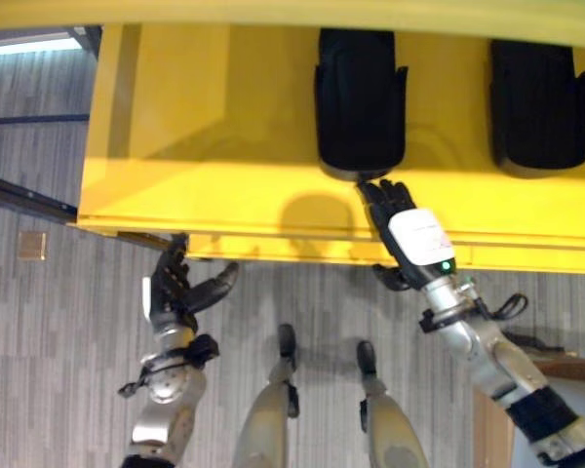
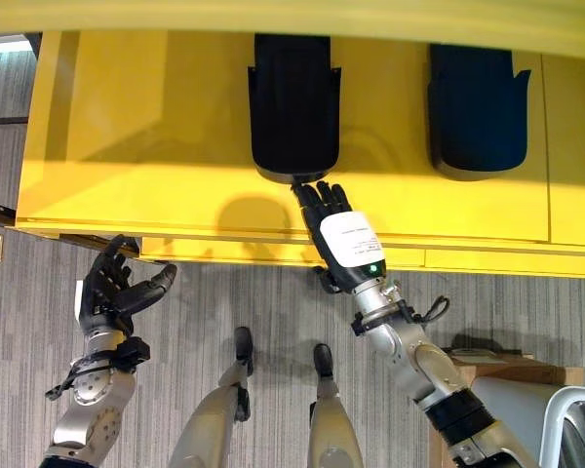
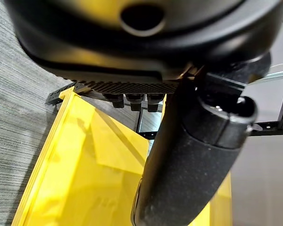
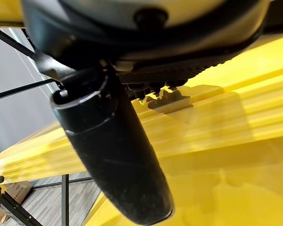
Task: Move parts from the plastic box to the shelf.
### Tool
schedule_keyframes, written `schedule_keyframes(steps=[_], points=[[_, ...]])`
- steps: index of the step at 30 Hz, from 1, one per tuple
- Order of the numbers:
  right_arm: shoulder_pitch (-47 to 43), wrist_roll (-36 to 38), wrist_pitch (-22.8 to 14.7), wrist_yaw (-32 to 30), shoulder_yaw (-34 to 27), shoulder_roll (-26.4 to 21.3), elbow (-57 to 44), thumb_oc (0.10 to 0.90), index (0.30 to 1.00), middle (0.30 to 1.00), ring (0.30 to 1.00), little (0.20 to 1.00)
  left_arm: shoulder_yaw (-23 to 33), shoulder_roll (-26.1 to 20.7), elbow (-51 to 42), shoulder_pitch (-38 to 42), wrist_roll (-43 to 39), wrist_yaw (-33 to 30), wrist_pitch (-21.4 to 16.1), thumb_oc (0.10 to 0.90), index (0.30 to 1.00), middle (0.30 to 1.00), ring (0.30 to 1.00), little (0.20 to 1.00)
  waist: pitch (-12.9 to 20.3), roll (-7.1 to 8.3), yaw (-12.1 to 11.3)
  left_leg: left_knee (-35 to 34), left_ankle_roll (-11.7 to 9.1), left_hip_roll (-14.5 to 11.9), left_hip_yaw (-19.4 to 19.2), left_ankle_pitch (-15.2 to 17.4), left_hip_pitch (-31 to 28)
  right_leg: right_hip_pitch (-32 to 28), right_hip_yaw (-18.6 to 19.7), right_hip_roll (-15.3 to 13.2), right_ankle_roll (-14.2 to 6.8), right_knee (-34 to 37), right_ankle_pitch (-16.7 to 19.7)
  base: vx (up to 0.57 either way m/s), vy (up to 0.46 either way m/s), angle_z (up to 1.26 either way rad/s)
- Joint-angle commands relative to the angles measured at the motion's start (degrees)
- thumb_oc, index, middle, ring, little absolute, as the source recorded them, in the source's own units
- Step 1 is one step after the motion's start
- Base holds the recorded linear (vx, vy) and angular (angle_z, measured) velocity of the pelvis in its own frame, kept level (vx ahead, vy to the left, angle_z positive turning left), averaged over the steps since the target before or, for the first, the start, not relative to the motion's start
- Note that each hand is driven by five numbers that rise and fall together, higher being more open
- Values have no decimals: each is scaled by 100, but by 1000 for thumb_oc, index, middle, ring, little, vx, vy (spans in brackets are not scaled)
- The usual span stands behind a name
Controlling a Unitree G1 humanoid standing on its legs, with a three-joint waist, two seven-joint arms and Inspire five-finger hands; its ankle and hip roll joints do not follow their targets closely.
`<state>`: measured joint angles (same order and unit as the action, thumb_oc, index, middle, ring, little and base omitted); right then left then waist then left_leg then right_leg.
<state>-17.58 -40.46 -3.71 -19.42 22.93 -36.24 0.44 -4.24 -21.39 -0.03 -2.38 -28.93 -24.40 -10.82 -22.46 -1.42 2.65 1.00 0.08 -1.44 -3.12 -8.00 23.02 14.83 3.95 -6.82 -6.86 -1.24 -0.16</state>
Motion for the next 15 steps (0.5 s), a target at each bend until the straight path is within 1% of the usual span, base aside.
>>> schedule_keyframes(steps=[1,15], points=[[-460,-78,-136,-493,21,-38,-249,900,1000,1000,1000,1000,202,-104,-248,452,141,47,-574,900,1000,1000,1000,1000,420,28,23,825,-383,-506,-256,774,-116,425,185,-152,25,-803,-376,0,0,0],[-495,-66,-121,-547,-9,9,-253,900,1000,1000,1000,1000,219,-93,-261,429,116,39,-585,900,1000,1000,1000,1000,431,14,1,844,-374,-496,-235,781,-72,451,174,-163,23,-794,-363,0,0,0]])
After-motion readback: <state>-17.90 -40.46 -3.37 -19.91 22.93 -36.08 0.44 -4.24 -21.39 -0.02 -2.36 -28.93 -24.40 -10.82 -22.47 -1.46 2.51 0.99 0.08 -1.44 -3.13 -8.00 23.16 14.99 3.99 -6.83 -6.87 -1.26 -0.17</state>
